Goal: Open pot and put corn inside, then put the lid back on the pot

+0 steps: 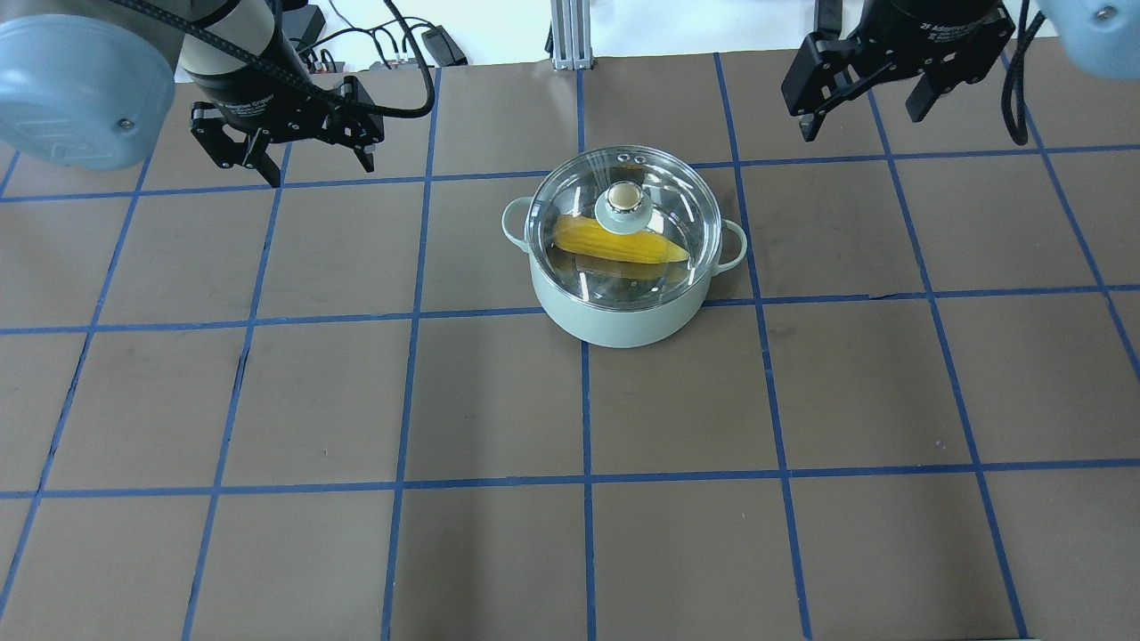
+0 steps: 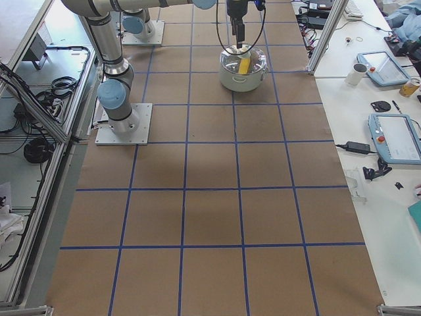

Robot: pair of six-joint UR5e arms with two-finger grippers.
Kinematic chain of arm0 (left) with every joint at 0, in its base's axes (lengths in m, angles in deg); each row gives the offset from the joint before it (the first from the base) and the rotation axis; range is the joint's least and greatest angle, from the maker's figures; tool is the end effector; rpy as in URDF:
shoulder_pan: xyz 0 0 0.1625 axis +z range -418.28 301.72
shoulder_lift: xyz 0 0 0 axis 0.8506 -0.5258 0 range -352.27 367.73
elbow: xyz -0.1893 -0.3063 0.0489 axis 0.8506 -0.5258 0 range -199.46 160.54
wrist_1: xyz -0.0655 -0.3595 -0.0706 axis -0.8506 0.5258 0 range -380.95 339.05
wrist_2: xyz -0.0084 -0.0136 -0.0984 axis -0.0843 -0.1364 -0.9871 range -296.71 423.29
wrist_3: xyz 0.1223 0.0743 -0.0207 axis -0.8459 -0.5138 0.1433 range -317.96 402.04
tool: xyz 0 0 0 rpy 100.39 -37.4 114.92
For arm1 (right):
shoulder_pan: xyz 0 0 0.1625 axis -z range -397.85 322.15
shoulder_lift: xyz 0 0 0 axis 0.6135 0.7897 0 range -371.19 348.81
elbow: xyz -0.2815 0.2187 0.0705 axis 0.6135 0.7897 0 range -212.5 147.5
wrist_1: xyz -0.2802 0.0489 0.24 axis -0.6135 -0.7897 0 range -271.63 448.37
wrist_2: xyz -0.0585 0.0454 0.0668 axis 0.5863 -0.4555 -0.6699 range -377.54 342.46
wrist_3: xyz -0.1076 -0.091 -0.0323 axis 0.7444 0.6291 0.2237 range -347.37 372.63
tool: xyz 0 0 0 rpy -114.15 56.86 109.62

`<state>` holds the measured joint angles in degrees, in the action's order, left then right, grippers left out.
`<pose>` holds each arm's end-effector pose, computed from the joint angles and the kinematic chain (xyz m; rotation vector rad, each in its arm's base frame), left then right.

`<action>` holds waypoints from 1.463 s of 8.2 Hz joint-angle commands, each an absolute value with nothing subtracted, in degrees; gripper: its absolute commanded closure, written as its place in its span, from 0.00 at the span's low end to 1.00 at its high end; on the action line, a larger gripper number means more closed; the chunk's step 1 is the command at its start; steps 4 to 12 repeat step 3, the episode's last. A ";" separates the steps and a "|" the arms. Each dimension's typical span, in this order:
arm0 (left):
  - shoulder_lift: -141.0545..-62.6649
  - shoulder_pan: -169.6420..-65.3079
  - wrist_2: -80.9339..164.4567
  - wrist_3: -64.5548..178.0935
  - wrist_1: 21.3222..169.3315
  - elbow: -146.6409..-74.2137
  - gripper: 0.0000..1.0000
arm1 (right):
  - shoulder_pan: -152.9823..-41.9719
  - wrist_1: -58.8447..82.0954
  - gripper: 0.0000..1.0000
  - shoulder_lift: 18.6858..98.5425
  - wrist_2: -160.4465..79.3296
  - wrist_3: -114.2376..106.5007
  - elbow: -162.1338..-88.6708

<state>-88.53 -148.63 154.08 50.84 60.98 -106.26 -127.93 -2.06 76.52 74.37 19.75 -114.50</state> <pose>-0.1345 -0.4977 0.3698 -0.2318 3.1234 -0.1382 0.1293 -0.4747 0.4271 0.1918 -3.0916 0.1628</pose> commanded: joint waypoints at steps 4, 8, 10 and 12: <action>-88.24 -148.72 154.09 50.83 61.49 -106.03 0.00 | -127.93 -2.15 0.00 76.52 74.31 19.66 -114.50; -88.24 -148.72 154.09 50.83 61.49 -106.03 0.00 | -127.93 -2.15 0.00 76.52 74.31 19.66 -114.50; -88.24 -148.72 154.09 50.83 61.49 -106.03 0.00 | -127.93 -2.15 0.00 76.52 74.31 19.66 -114.50; -88.24 -148.72 154.09 50.83 61.49 -106.03 0.00 | -127.93 -2.15 0.00 76.52 74.31 19.66 -114.50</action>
